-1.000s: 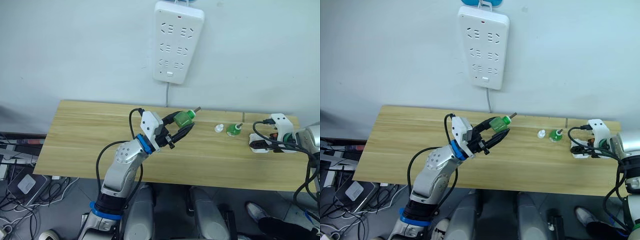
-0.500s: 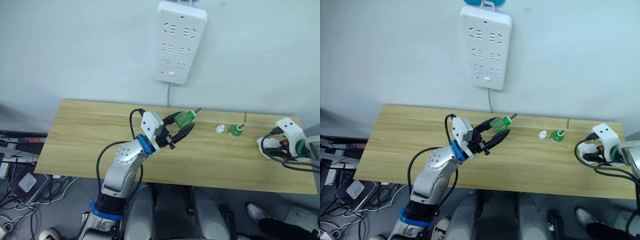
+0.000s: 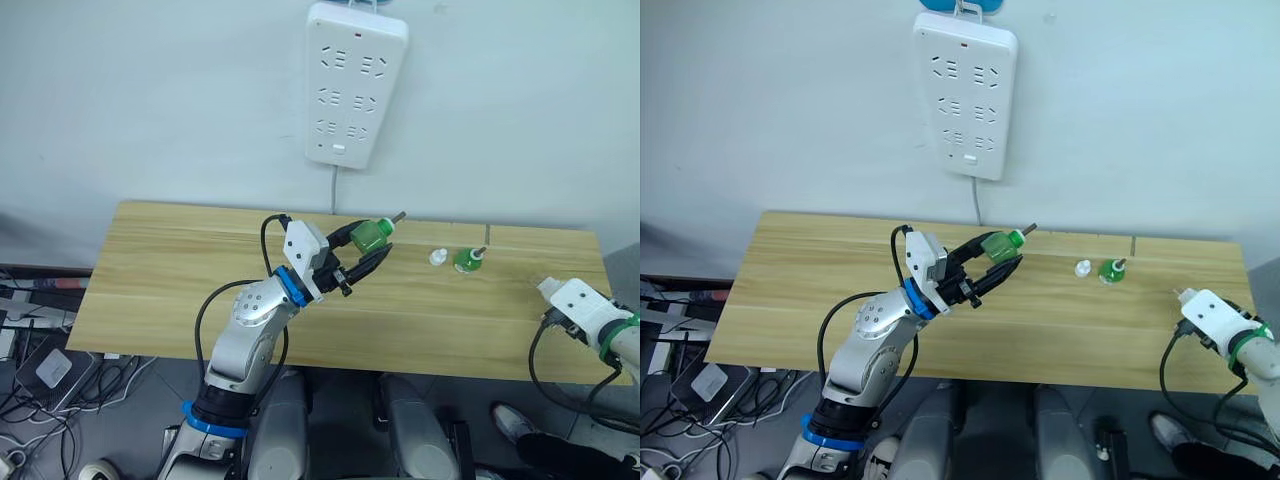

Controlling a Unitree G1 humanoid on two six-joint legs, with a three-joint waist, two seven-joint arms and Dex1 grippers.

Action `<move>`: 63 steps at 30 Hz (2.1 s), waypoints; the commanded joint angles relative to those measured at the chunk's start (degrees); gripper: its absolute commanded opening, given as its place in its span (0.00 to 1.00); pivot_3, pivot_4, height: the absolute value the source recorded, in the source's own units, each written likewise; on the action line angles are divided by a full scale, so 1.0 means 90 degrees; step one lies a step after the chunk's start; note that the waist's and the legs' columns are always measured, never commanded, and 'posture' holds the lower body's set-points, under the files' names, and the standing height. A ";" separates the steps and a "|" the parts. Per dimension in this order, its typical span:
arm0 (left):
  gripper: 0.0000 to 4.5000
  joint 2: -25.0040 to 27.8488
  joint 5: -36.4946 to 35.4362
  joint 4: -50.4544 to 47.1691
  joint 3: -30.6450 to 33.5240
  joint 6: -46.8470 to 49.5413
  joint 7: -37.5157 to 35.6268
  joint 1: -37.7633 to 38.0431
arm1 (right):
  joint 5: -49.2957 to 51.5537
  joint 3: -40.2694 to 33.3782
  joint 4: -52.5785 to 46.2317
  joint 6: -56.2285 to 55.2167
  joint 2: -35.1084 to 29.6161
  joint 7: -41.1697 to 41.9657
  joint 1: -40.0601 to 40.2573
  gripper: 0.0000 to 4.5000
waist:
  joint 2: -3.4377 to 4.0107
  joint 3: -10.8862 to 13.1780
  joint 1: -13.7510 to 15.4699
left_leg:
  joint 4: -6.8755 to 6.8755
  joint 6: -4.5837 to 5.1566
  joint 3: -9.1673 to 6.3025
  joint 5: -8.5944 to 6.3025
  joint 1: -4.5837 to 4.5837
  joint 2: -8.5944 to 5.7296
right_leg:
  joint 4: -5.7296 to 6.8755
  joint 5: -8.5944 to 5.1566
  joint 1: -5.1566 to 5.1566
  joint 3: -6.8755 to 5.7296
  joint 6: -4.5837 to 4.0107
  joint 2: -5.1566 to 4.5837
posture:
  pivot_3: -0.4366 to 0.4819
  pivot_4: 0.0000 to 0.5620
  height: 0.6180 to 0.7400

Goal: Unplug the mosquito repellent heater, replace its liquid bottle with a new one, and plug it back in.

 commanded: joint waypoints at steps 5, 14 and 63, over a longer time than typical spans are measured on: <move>0.50 0.0117 -0.0107 0.0012 0.0014 -0.0283 -0.0385 -0.0255 | -0.0638 -0.0176 -0.0451 -0.0381 0.0598 -0.0695 0.0362 0.50 | 0.0009 -0.0006 -0.0004 | -0.0001 0.0000 -0.0001 0.0000 0.0000 -0.0002 | -0.0001 0.0005 0.0001 -0.0001 -0.0007 0.0000 | 0.49 0.69 1.00; 0.50 0.0091 -0.0074 0.0228 -0.0007 -0.0433 -0.0526 -0.0390 | -0.1690 0.0387 0.0383 -0.1151 0.0992 -0.1527 0.0057 0.50 | 0.0012 -0.0012 -0.0016 | 0.0000 -0.0003 -0.0002 0.0002 0.0000 -0.0002 | 0.0000 0.0016 0.0001 -0.0007 -0.0025 0.0000 | 0.50 0.64 1.00; 0.50 0.0390 -0.0379 -0.0246 -0.0210 -0.0346 -0.1214 -0.0103 | 0.1993 -0.0402 -0.1583 0.5607 -0.0920 0.3705 -0.2216 0.99 | 0.0004 -0.0019 -0.0087 | 0.0020 0.0026 -0.0020 0.0011 0.0013 -0.0019 | 0.0079 0.0022 0.0003 -0.0018 -0.0037 0.0007 | 0.51 0.69 1.00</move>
